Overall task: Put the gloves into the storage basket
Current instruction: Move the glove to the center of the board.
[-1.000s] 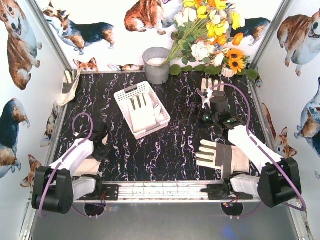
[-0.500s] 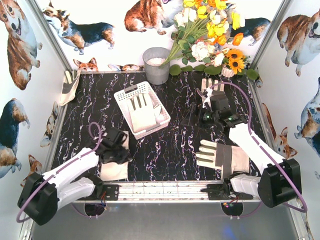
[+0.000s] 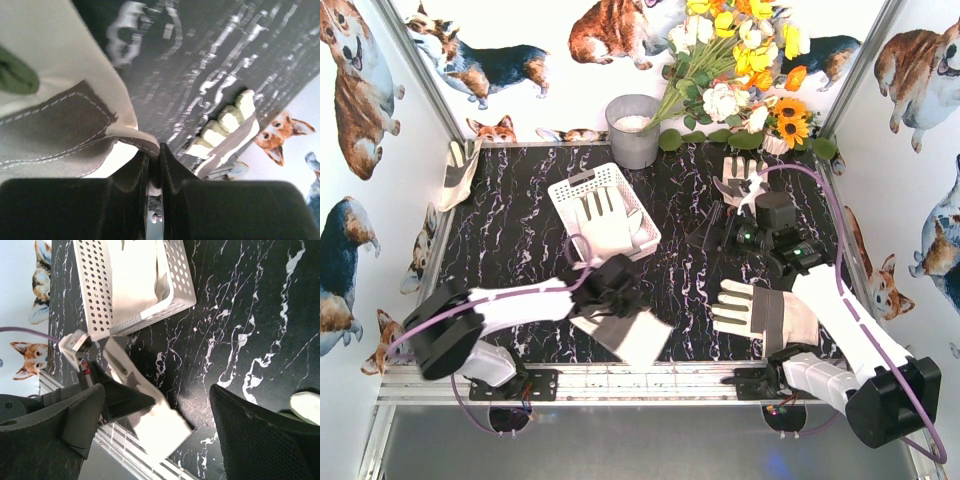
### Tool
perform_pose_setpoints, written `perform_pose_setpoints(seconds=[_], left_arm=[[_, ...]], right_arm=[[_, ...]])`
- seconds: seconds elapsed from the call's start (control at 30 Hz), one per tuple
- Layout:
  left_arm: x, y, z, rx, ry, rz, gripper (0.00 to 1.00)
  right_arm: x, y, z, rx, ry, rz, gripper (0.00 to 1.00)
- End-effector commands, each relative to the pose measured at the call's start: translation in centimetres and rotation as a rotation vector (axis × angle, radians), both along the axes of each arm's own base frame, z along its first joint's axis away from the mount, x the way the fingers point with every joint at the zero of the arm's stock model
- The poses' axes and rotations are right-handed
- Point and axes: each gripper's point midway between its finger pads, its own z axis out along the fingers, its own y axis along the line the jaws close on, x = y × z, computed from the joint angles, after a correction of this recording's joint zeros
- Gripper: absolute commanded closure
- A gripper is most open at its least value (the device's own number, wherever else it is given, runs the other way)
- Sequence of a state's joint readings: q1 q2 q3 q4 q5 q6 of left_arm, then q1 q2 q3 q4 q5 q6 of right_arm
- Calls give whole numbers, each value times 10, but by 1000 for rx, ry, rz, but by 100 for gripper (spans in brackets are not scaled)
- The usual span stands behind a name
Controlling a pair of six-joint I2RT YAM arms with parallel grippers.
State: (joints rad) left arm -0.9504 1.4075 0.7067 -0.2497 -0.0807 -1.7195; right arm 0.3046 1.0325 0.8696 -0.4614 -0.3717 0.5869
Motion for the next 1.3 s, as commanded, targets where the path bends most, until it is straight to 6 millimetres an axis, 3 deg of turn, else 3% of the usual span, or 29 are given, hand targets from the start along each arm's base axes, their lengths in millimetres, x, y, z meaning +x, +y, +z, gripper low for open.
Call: perform_pose_setpoints(seconds=[0.0,0.03,0.1,0.2,0.27,0.37,0.57,0.67,0.7,0.73,0.83,1.0,1.13,1.27], left_arm=[[26,-59,47,-155,-136,-80,100],[28,-63,50,-154,-148,-97,100],[29,-65,54,-152,-174,-118,88],[31,-63,63,-164,-227,-133,58],[30,-59,67,-146,-260,-161,43],[28,-47,72,-76,-300,-208,33],[19,-4,61,86,-271,-270,31],[12,23,52,115,-257,-256,28],[16,25,54,91,-267,-246,27],[9,32,41,97,-240,-257,26],[11,46,26,43,-222,-245,27],[17,73,12,102,-233,-217,31],[13,83,-8,91,-206,-191,37],[8,78,-18,29,-200,-176,43]], right_arm=[[-8,7,-2,61,44,23,13],[-12,7,-5,64,57,26,13],[-15,5,-9,65,75,6,13],[-20,2,-17,64,95,-6,12],[-23,6,-17,76,101,18,12],[-25,12,-21,82,105,74,12],[-25,12,-41,-39,152,129,10],[-22,12,-63,-148,203,140,21],[-19,12,-68,-156,218,130,24],[-17,13,-69,-151,216,122,25],[-2,20,-84,-120,228,109,29],[19,28,-100,-106,273,159,33],[32,27,-117,-88,302,175,33],[33,34,-124,-55,328,224,35]])
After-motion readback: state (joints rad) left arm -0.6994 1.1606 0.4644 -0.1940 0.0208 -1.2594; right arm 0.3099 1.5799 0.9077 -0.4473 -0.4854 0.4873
